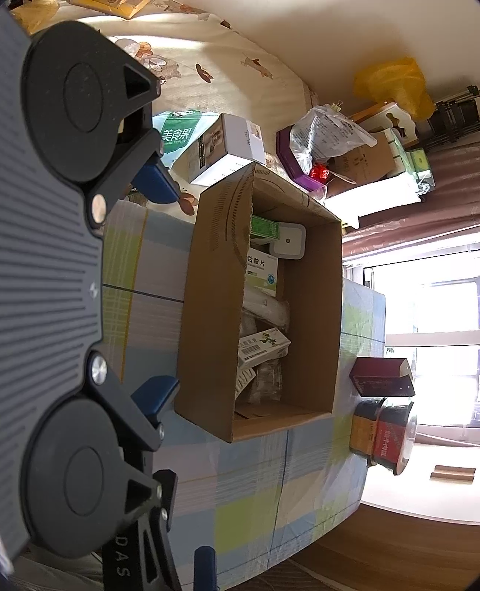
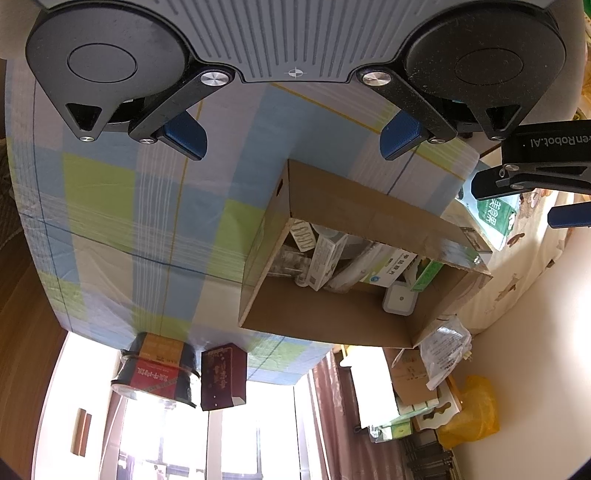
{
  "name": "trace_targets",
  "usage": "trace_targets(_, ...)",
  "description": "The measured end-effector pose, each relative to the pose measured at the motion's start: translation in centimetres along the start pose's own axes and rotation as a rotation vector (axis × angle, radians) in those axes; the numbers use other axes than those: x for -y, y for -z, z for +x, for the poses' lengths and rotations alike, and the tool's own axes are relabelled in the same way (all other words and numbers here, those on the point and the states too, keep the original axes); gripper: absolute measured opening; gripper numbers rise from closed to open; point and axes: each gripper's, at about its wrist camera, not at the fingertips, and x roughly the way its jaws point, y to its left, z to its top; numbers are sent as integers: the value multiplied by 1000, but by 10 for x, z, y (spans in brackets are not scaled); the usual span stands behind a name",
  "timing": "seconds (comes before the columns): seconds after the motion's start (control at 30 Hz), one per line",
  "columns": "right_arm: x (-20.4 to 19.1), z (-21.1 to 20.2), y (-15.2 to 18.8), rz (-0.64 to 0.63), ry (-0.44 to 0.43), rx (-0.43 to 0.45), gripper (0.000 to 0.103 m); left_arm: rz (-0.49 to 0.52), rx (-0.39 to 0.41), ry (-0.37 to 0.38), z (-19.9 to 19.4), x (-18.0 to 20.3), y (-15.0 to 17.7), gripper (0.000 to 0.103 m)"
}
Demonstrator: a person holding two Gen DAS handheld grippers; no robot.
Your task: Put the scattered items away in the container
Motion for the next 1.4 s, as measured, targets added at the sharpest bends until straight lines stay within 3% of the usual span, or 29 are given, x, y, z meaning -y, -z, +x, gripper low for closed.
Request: trace_targets(1.4, -1, 2, 2, 1, -2, -5, 103, 15, 1, -46, 2, 0, 5, 99)
